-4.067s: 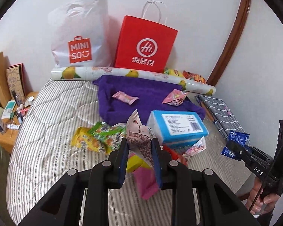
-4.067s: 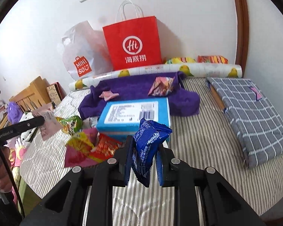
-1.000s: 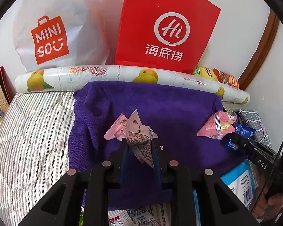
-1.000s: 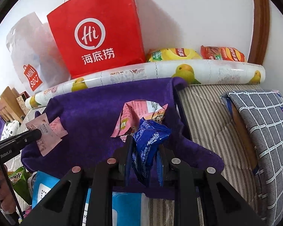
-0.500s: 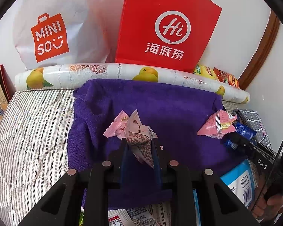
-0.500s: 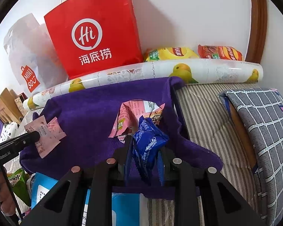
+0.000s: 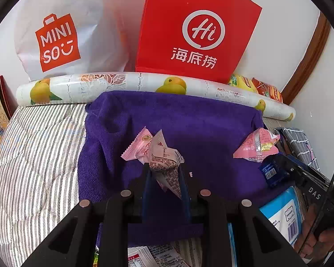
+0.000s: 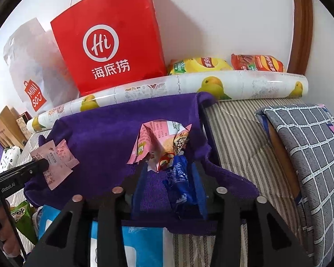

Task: Organize snacks
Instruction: 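Open the right tool to drop the blue packet while the left tool releases the white-pink packet on the towel, then move the right tool to the pile and grasp the white-red candy stick packet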

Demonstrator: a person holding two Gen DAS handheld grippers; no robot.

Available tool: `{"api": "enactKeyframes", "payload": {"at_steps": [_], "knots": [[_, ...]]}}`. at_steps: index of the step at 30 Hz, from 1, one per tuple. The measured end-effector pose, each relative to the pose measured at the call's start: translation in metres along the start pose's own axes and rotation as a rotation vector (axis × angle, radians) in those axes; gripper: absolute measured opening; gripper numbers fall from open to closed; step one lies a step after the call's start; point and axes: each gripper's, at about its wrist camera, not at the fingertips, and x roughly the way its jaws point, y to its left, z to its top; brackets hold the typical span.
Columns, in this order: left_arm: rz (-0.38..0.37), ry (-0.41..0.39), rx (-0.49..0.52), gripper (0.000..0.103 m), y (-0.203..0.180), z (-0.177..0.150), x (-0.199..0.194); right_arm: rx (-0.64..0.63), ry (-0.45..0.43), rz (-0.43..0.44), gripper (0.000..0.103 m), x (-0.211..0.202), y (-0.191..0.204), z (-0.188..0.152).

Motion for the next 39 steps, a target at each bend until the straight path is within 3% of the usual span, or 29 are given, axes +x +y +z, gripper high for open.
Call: {"api": "enactKeyframes", "payload": {"at_steps": [12,18,26,31,39], "knots": [[-0.007,0.005,-0.020,0.024,0.003,0.000,0.001,-0.026,-0.095,0.044,0.068,-0.023,0.008,0.003],[-0.013,0.006,-0.030,0.025,0.005,0.000,0.001,-0.015,-0.077,0.047,0.069,-0.019,0.007,0.003],[-0.022,-0.022,-0.040,0.059,0.004,0.004,-0.007,-0.019,-0.083,0.059,0.070,-0.021,0.010,0.002],[-0.054,-0.059,-0.066,0.066,0.006,0.006,-0.017,-0.020,-0.088,0.066,0.070,-0.024,0.013,0.001],[-0.078,-0.076,-0.077,0.066,0.006,0.008,-0.022,-0.041,-0.123,0.083,0.075,-0.035,0.019,0.001]]}}
